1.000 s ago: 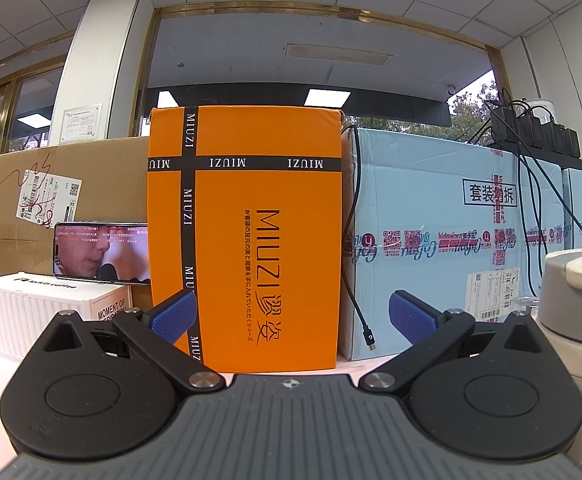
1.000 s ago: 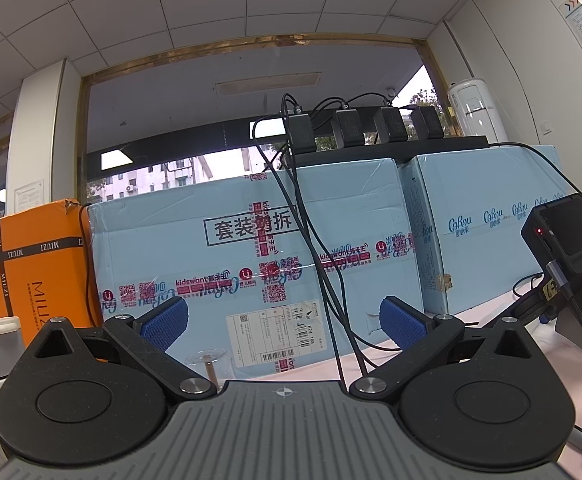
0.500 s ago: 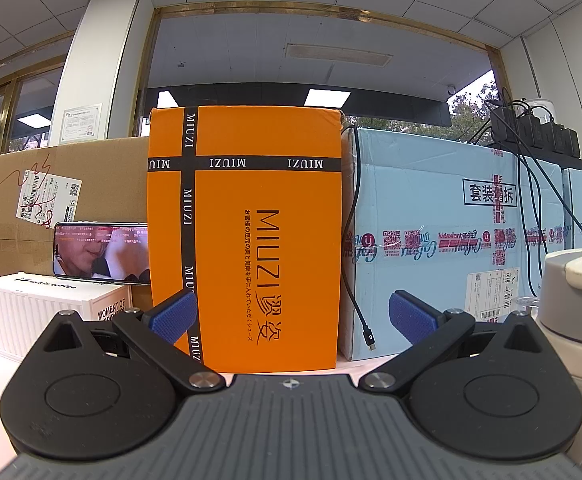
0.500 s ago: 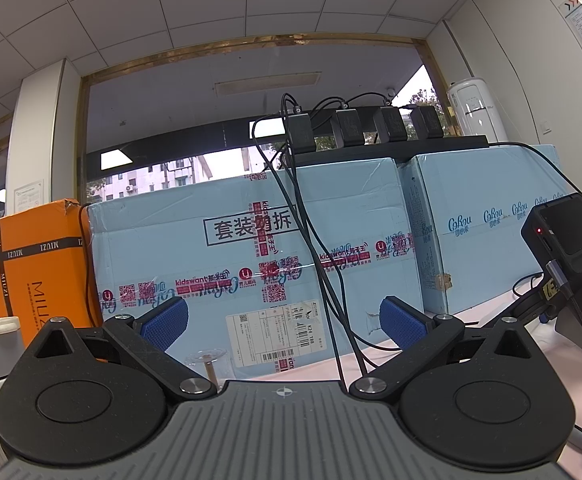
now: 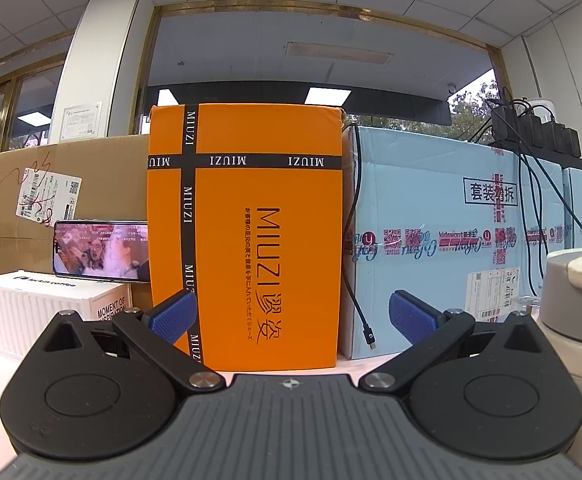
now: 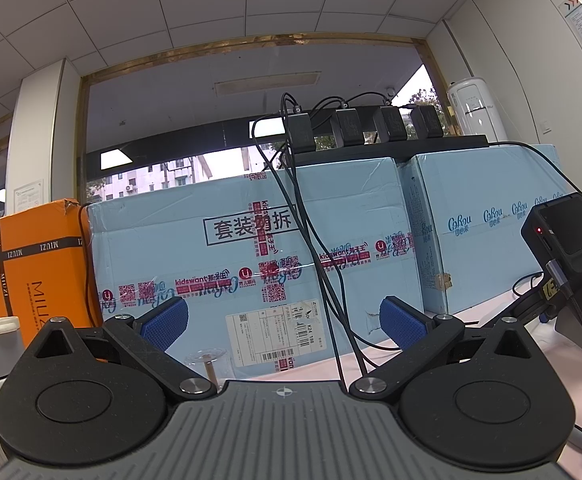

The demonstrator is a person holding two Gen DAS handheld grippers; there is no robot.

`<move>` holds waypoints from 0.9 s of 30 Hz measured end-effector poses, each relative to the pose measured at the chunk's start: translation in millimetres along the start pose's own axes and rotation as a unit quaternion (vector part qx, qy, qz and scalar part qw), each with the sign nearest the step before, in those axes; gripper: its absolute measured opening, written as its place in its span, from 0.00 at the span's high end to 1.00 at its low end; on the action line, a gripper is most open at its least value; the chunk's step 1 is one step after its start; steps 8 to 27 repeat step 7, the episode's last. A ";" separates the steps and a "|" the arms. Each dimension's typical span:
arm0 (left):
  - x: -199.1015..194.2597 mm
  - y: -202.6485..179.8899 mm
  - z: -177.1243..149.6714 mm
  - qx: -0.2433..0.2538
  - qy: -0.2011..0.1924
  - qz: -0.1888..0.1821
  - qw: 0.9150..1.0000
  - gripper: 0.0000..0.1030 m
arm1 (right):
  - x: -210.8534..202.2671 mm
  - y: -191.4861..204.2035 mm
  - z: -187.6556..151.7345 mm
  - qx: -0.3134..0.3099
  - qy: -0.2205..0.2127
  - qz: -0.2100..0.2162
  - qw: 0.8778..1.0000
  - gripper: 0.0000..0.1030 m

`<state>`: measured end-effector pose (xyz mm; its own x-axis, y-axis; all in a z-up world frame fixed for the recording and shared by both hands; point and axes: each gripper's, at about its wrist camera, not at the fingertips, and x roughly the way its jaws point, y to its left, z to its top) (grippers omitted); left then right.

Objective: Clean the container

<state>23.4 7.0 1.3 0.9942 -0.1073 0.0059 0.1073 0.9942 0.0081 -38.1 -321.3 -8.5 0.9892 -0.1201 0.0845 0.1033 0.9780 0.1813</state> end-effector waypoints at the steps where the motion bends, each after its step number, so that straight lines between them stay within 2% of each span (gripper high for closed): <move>1: 0.1 0.1 -0.1 0.000 0.000 0.000 1.000 0.00 | 0.0 0.0 0.0 0.000 0.000 0.000 1.000 0.00; 27: 0.0 -0.3 -0.2 0.000 0.002 0.000 1.000 0.00 | 0.1 -0.2 -0.3 0.000 0.000 0.000 1.000 0.00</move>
